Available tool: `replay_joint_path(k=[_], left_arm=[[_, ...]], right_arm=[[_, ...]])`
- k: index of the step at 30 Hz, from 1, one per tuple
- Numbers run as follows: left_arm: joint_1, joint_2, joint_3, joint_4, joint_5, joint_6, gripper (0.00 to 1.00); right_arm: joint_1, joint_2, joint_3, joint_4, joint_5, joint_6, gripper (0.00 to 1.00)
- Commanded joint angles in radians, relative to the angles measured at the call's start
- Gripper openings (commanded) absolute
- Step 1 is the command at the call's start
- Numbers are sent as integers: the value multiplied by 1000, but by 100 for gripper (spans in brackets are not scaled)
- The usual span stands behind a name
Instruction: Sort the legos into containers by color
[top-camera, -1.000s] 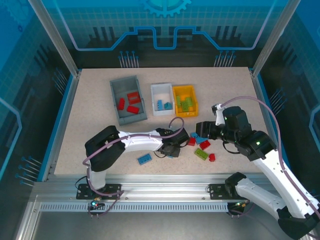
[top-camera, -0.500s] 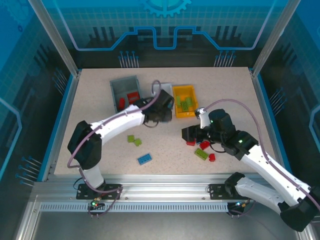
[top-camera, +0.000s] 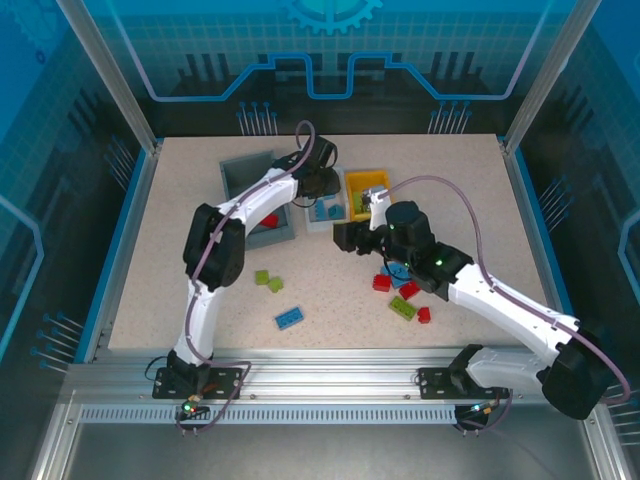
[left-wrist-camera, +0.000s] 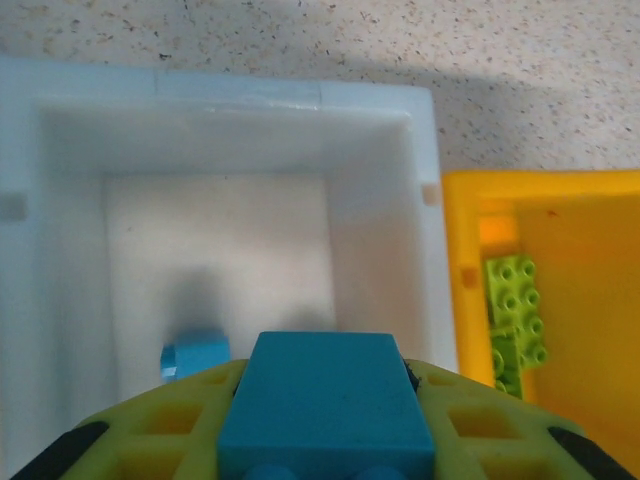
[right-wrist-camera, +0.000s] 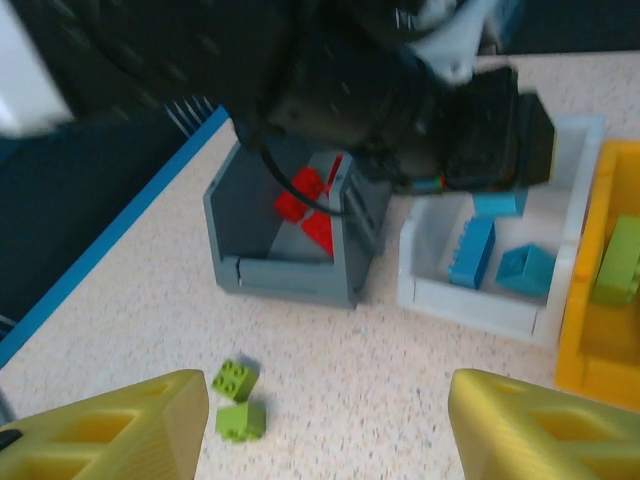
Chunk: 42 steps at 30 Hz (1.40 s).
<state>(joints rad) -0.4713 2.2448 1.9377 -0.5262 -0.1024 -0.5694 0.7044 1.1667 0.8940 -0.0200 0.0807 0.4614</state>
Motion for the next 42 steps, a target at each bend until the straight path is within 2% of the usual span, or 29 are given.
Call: replay_joint_path(k=[1,5,9,14,19,25,28,32,34,36,39,42], left_arm=[[16,50,83,5,62,6,34],[25,93,122,21,121,-9,47],[21,40,121,-17,100,-10,57],[18,-118,24,-15,59,-20,58],[-11,-322,-117,33,39,-22,58],[-107,-565,-291,54,23,20,58],[-182,-690,-407,51,6,31,59],[-292,-863,-610,73,-22,4,60],[-332,-954,-717,63,-80,-42,60],[-364,-1061,-829,24,-196,-133,59],[-394,-1253,-969,-69,-384,-294,59],[-394,-1423,-1046,-217,-527,-436,59]], right_arm=[[16,3,51,65,57,-17,66],[17,-2,44,45,50,-18,66],[18,-19,31,21,50,-18,67],[17,-45,28,-41,73,-28,67],[13,-109,23,-157,163,-38,67],[13,-144,60,-354,251,-20,64],[10,-121,107,-535,315,58,60],[39,-79,127,-715,310,167,55],[102,-62,104,-698,290,162,57],[182,-20,83,-613,234,97,62],[263,87,74,-405,25,-79,68],[317,285,184,-389,47,-147,71]])
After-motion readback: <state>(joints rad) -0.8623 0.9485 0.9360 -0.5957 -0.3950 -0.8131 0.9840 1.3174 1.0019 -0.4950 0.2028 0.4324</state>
